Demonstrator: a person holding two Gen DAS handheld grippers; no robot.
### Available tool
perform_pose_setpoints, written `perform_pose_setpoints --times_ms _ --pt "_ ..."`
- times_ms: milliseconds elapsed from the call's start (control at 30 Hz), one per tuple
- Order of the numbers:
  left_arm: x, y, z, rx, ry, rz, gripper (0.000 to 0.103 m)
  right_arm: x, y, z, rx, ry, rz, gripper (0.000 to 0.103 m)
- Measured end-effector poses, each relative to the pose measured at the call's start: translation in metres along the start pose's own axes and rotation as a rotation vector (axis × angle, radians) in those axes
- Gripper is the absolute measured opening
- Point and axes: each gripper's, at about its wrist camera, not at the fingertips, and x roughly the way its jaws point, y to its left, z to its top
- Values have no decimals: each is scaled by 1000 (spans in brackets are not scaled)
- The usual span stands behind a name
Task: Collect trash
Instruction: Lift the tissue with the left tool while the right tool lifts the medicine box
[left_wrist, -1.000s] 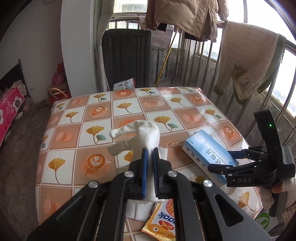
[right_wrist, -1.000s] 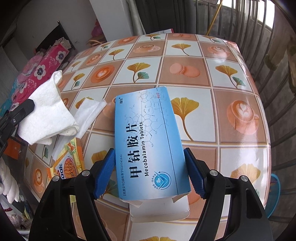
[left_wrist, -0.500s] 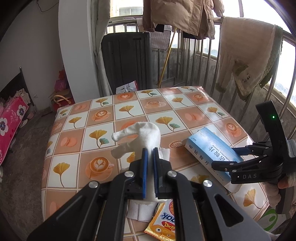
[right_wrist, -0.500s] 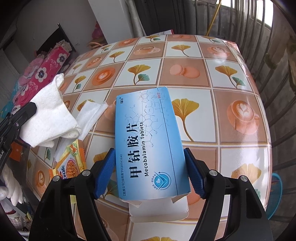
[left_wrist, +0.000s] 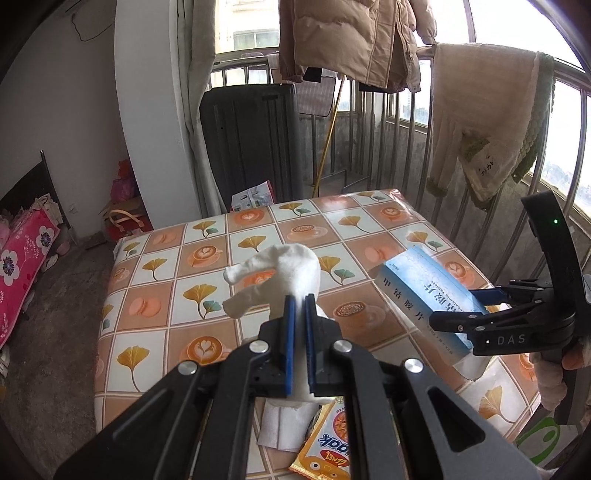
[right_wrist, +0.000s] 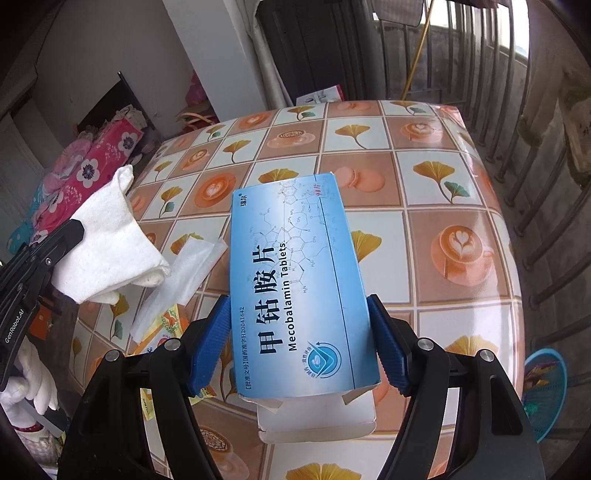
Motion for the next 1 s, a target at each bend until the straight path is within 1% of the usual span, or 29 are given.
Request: perform_pose_setpoints --times_ms 233,333,433,600,767,1000 --pt "-8 -7 14 -23 -40 -33 5 -25 -11 5 36 -61 9 68" --pt "-8 -12 13 -60 -39 -50 5 -34 -17 6 41 -70 5 68" --pt "-9 -17 9 -107 -35 -84 5 -42 -21 8 43 -78 0 68" --pt "-16 -28 6 -122 -42 -120 5 -51 -25 9 58 -73 -4 68" --pt "-24 -27 6 -127 -63 -126 5 -58 -25 6 71 -83 -8 68" --pt "-30 -20 3 -143 -71 -139 5 -69 -26 1 86 -101 -12 68"
